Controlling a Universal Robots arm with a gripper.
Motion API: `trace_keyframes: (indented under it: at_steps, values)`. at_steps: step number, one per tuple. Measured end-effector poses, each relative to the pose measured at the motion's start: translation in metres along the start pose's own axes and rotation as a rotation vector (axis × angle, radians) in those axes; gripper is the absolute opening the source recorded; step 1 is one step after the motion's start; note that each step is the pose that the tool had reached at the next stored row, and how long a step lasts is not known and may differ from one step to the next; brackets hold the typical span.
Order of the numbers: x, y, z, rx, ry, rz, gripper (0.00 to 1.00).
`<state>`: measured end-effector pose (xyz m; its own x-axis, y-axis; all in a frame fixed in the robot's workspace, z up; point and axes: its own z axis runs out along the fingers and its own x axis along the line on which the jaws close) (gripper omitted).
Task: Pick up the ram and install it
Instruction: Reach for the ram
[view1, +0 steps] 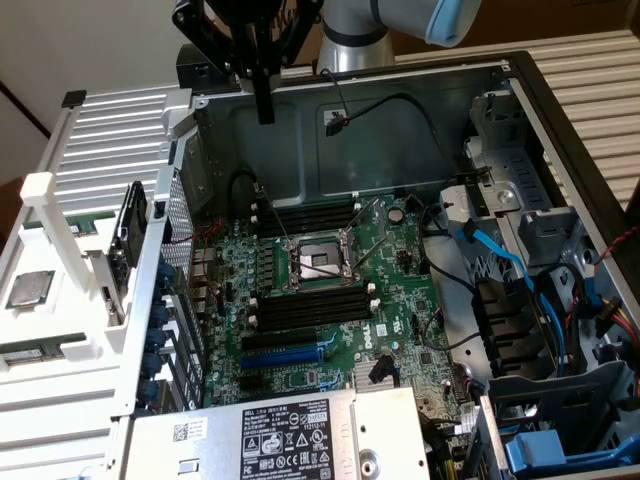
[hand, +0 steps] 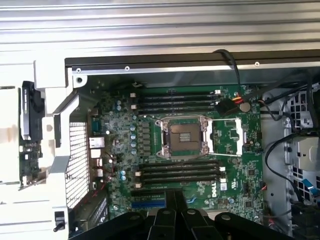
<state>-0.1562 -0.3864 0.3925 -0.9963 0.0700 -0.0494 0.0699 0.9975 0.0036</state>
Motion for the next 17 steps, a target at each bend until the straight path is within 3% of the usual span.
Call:
trace_keyframes:
  at_steps: [3, 8, 14, 17]
  values:
    - [0.001, 0.0005, 0.0003, 0.0003, -0.0028, 0.008, 0.1]
    - [0.014, -0.0005, -0.0002, -0.0007, -0.017, 0.009, 0.1]
    - [0.021, -0.001, -0.0001, 0.0016, -0.0147, 0.024, 0.1]
    - [0.03, -0.0017, -0.0005, 0.0017, -0.0147, 0.024, 0.1]
